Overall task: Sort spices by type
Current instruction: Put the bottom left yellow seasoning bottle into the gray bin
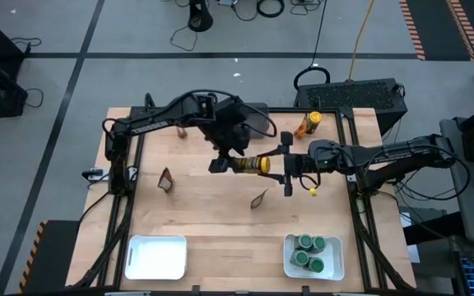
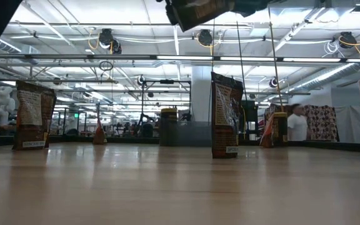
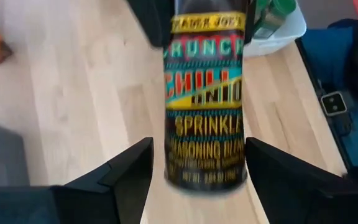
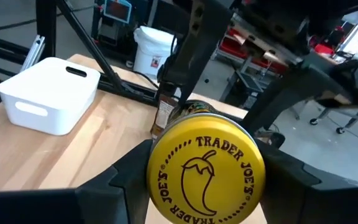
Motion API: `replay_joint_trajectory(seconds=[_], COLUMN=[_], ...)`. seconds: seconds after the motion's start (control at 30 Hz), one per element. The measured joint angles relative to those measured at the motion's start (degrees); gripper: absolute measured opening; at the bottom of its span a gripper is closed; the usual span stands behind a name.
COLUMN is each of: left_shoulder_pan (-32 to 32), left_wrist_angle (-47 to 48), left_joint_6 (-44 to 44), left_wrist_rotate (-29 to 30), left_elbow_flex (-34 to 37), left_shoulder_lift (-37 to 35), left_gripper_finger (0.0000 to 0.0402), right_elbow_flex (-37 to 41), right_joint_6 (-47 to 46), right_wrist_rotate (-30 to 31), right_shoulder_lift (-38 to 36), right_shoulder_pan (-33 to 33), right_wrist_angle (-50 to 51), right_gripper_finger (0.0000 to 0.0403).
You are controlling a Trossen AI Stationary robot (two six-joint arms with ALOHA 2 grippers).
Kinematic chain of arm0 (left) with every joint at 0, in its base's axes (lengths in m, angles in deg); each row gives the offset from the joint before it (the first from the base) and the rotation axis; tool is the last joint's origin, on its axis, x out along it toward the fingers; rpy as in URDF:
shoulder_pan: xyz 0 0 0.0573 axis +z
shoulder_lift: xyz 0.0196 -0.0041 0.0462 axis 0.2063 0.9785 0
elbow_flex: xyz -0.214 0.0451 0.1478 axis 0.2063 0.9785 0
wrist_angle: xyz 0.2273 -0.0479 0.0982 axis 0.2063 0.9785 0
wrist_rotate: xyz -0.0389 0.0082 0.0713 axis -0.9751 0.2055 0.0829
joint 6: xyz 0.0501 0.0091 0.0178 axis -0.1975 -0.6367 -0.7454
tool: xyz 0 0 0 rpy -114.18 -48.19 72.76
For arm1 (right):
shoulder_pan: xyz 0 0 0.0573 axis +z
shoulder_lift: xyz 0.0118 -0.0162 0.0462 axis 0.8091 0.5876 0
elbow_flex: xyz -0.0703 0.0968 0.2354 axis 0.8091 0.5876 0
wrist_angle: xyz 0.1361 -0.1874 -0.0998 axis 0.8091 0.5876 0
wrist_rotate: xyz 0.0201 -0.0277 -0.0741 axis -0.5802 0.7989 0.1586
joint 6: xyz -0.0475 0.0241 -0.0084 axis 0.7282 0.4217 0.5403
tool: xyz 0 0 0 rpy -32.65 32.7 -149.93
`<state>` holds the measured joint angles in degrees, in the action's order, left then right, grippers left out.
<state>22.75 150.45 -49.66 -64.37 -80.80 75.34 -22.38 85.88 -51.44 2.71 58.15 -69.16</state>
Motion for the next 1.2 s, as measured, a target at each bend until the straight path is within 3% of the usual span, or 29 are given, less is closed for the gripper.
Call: replay_joint_trajectory(seconds=[0.3,0.43,0.53,0.73,0.93,1.03,1.2], left_shoulder_pan=[3.4,5.1,5.2,2.6,-4.0,-7.6,-13.6], left_wrist_angle=[9.9,9.7,5.4,-18.7,-51.6,-64.9,-77.6], left_joint_6=[0.1,2.6,4.0,10.0,13.6,16.0,16.5], left_wrist_rotate=[0.8,0.8,0.6,0.6,2.0,6.6,18.6], left_elbow_flex=[-0.1,5.1,13.6,40.9,67.7,76.3,82.5], left_shoulder_lift=[-5.6,-11.9,-18.5,-34.5,-44.6,-45.8,-45.2], left_gripper_finger=[0.0254,0.0254,0.0254,0.0254,0.0254,0.0254,0.0254], right_elbow_flex=[0.0,0.0,0.0,-7.1,-22.3,-30.0,-40.1], right_joint_6=[-1.0,-3.4,-4.5,-6.3,-4.6,-4.5,-5.0], right_wrist_rotate=[1.9,1.9,1.9,-0.8,-4.5,-5.4,-7.2], right_shoulder_lift=[0.0,0.0,0.0,4.0,16.0,23.3,33.5], right_shoulder_pan=[-1.5,-5.2,-9.1,-18.8,-27.1,-30.8,-33.8], right_wrist_angle=[5.1,5.7,6.2,16.8,29.6,37.6,46.4], right_gripper_finger=[0.021,0.021,0.021,0.021,0.021,0.021,0.021])
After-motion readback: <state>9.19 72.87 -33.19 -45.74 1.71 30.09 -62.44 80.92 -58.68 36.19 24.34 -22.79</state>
